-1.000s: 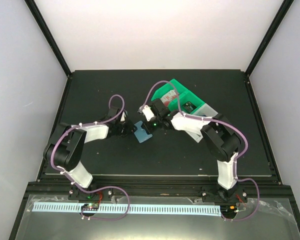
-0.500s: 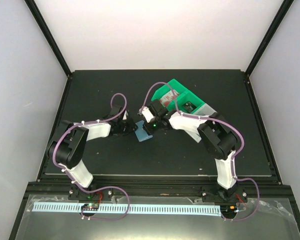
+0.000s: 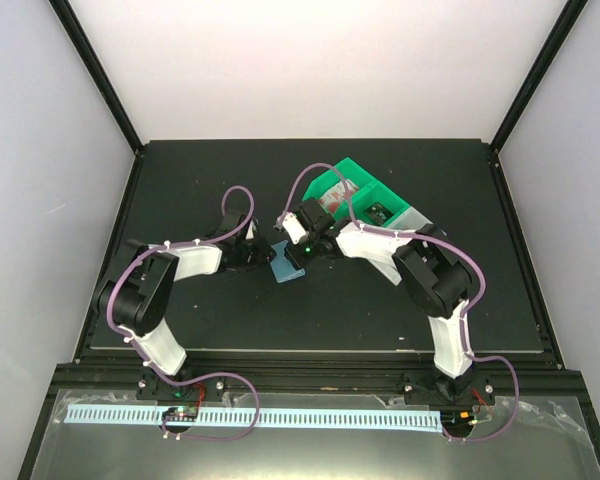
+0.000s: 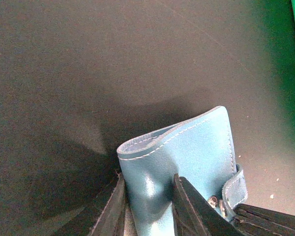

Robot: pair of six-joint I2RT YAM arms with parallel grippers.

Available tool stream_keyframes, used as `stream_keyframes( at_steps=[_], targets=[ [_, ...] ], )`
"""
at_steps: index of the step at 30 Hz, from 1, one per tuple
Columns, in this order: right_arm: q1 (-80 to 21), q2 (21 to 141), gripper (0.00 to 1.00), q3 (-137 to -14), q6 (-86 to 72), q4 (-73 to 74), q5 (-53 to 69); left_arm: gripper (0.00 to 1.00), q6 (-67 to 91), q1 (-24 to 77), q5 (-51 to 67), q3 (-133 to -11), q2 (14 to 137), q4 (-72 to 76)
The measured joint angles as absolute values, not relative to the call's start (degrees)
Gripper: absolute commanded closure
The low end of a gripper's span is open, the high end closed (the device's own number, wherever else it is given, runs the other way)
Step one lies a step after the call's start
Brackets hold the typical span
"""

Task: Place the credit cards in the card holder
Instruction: Close the card holder at the center of the board.

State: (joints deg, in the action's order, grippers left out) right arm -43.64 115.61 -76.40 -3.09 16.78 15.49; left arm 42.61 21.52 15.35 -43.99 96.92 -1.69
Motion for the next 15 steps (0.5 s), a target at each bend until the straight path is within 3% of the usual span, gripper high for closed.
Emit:
stream_keyframes(
  at_steps=[15],
  targets=[
    [-43.64, 117.32, 0.99, -78.30, -3.31, 17.52, 15.66, 0.76, 42.61, 21.50, 15.68, -43.99, 97.62, -0.21]
  ],
)
